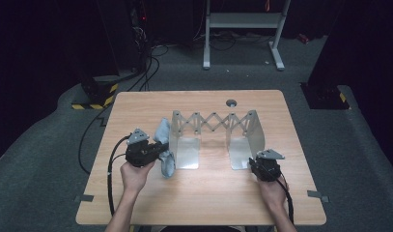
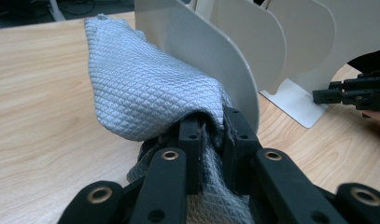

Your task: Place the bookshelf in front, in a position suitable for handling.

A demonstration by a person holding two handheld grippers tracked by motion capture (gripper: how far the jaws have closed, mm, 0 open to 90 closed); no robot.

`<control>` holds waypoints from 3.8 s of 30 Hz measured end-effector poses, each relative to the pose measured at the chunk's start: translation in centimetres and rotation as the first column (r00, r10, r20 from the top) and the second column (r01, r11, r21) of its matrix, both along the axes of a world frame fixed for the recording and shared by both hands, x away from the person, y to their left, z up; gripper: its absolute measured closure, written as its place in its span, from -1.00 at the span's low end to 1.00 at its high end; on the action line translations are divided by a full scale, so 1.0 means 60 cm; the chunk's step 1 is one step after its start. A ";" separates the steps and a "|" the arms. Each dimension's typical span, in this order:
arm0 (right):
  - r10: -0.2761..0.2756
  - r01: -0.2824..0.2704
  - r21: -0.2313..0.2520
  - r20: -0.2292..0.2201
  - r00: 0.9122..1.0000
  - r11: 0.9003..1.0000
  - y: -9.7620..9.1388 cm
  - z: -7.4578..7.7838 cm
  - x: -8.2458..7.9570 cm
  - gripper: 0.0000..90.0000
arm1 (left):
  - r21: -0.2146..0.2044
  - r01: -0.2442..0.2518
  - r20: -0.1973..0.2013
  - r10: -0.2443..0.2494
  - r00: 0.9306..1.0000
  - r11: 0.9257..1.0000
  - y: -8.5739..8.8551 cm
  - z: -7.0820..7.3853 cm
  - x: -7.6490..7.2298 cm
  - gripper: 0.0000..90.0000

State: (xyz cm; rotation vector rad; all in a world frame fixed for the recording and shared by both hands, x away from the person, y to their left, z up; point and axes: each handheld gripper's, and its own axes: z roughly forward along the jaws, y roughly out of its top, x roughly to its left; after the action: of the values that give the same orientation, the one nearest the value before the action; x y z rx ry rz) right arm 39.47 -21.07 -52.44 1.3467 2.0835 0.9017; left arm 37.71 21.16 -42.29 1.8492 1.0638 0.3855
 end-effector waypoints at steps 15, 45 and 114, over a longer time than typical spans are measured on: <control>0.000 0.000 0.006 -0.003 1.000 1.000 -0.001 0.000 0.000 0.63 | 0.052 -0.012 -0.113 0.018 0.993 0.999 -0.014 -0.083 0.037 0.77; 0.006 -0.006 0.008 -0.004 1.000 1.000 0.000 0.000 0.000 0.63 | -0.053 0.014 -0.030 -0.016 0.999 0.998 0.008 -0.015 0.016 0.77; 0.018 -0.018 0.028 -0.013 1.000 0.999 0.000 0.000 0.001 0.63 | 0.102 -0.010 -0.181 0.028 0.983 0.995 -0.018 -0.128 0.121 0.77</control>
State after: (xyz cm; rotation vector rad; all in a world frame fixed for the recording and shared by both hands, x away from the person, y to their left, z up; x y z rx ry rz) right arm 39.51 -21.08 -52.46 1.3533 2.1031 0.9347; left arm 44.97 20.06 -50.00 1.9949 1.2048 0.2894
